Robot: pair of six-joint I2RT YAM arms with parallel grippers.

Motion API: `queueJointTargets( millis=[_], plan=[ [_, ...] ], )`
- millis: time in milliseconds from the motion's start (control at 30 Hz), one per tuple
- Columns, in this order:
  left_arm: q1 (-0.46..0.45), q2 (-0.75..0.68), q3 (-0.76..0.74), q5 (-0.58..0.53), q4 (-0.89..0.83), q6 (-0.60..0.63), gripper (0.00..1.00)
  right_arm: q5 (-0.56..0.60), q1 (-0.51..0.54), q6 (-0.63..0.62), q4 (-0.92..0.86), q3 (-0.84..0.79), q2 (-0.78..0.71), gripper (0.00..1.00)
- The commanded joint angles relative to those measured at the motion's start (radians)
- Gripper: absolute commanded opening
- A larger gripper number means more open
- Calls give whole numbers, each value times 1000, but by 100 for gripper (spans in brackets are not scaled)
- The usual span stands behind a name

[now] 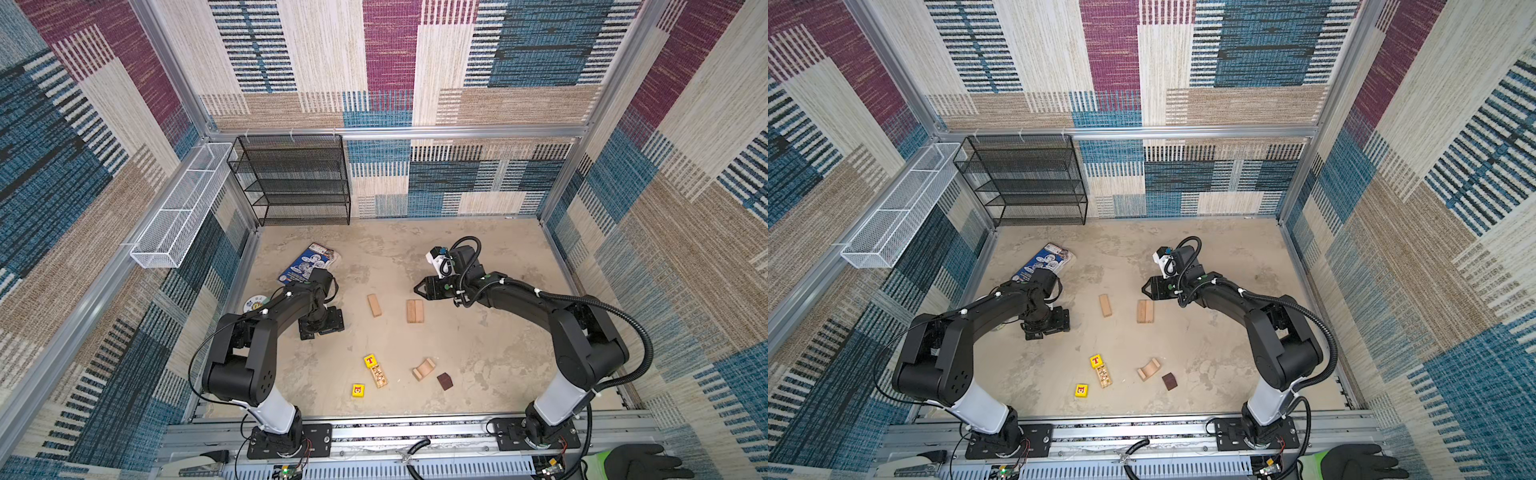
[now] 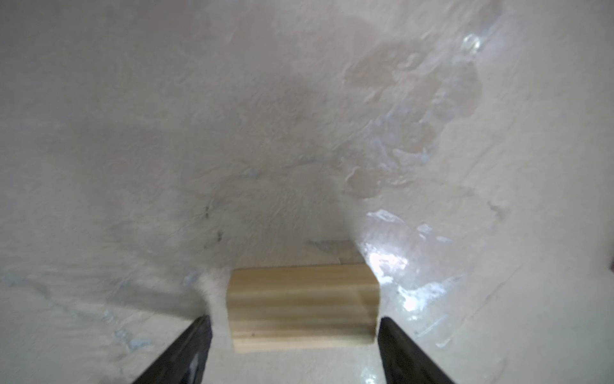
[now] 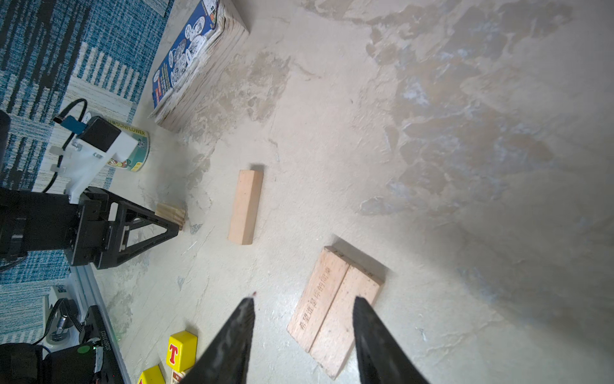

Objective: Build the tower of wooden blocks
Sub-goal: 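Lower the left gripper and close it on the pine block, then carry the pine block with the left gripper over the standing bars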

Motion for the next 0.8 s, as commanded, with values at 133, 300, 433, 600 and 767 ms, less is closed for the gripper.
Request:
queueJointTargets(
  millis=[133,300,433,600,767],
  plan=[
    [2,35,21,-8,-16,14,72,-16,2,8,15,5,17,51],
    [1,38,16,-13,-17,18,62,-24,2,15,18,5,25,51],
    [2,10,8,-21,-15,22,57,-19,2,13,18,2,25,51],
    [0,-9,5,-21,-14,30,49,-21,4,16,22,-2,27,51],
    [1,-20,4,-21,-15,28,49,-18,4,19,26,-9,18,51]
  ],
)
